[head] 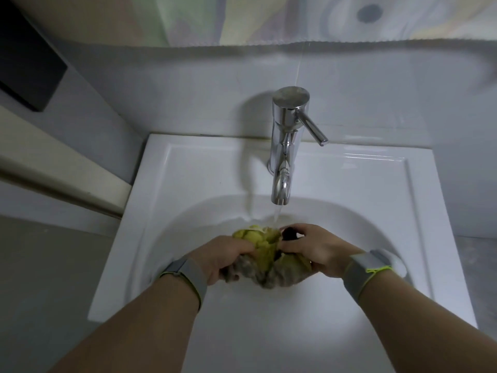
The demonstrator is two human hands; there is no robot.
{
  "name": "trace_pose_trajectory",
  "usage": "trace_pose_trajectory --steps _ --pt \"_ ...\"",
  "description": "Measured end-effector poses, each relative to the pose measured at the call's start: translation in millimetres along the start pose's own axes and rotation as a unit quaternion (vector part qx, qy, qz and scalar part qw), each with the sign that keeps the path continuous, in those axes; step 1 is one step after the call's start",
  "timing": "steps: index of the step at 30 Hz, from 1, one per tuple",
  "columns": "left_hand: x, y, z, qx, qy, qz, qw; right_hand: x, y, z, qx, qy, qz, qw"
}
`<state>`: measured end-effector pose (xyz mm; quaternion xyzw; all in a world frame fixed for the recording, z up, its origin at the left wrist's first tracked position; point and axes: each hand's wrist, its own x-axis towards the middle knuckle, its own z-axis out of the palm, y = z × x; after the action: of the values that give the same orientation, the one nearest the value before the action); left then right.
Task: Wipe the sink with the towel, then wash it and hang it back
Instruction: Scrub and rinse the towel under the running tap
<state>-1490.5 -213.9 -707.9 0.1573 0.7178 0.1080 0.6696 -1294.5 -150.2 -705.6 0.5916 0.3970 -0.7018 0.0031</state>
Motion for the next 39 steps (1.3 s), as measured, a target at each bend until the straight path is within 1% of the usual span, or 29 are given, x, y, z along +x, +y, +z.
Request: trace_pose_trajectory --steps 1,2,5,6,8,10,11,13,14,15,16,18,20,25,27,29,30,32,35,36,37,39 --pt "-1 1 -2 -0.033 0.018 0.008 0.999 0 0 -1 -0.019 -0.01 0.008 1.0" --pt "-1 2 -4 -0.067 0.029 0.018 0.997 1 2 0 -0.045 0.008 0.002 0.999" --pt "2 4 -2 -0.145 0.036 0.057 0.987 6 7 9 -0.079 0.157 -0.052 0.983" --pt "2 5 1 -0.16 0.035 0.062 0.985 6 10 13 -0.066 0.198 -0.067 0.976" --pt "1 7 6 -0.168 0.046 0.06 0.983 7 13 22 -0.001 0.236 -0.096 0.967" --pt "0 8 12 -0.182 0.052 0.054 0.98 6 11 34 0.093 0.23 -0.112 0.962" --pt "-1 9 15 -0.209 0.038 0.048 0.976 3 8 40 0.133 0.214 -0.114 0.961" --pt "-9 13 22 -0.248 -0.048 0.036 0.967 -1 5 52 0.159 0.19 -0.117 0.962" --pt "-9 14 26 -0.237 -0.087 0.031 0.967 -3 4 57 0.148 0.186 -0.123 0.964" --pt "-9 15 31 -0.223 -0.099 0.031 0.969 -4 5 62 0.131 0.187 -0.13 0.965" --pt "-9 16 34 -0.211 -0.088 0.03 0.973 -6 6 67 0.109 0.191 -0.135 0.966" --pt "-4 15 40 -0.187 -0.019 0.044 0.981 -9 7 74 0.077 0.196 -0.143 0.967" --pt "2 15 45 -0.173 0.032 0.058 0.983 -10 7 78 0.038 0.211 -0.14 0.967" --pt "0 19 54 -0.175 0.074 0.053 0.98 -8 1 73 -0.044 0.246 -0.141 0.958" --pt "2 17 55 -0.162 0.085 0.04 0.982 -4 2 70 -0.048 0.238 -0.139 0.96" --pt "2 14 55 -0.135 0.081 0.032 0.987 1 3 67 -0.039 0.229 -0.119 0.965" --pt "1 15 53 -0.13 0.07 0.033 0.988 4 3 64 -0.028 0.226 -0.104 0.968" --pt "-1 13 46 -0.143 0.024 0.04 0.989 9 2 57 0.02 0.203 -0.074 0.976" --pt "-9 8 33 -0.143 -0.09 0.057 0.984 10 -1 45 0.124 0.119 -0.034 0.985" --pt "-11 3 30 -0.137 -0.114 0.051 0.983 10 -2 40 0.158 0.084 -0.018 0.984" --pt "-12 1 29 -0.138 -0.123 0.045 0.982 8 -2 35 0.186 0.05 -0.003 0.981" --pt "-10 -4 25 -0.129 -0.091 0.042 0.986 3 0 28 0.213 -0.02 0.003 0.977"
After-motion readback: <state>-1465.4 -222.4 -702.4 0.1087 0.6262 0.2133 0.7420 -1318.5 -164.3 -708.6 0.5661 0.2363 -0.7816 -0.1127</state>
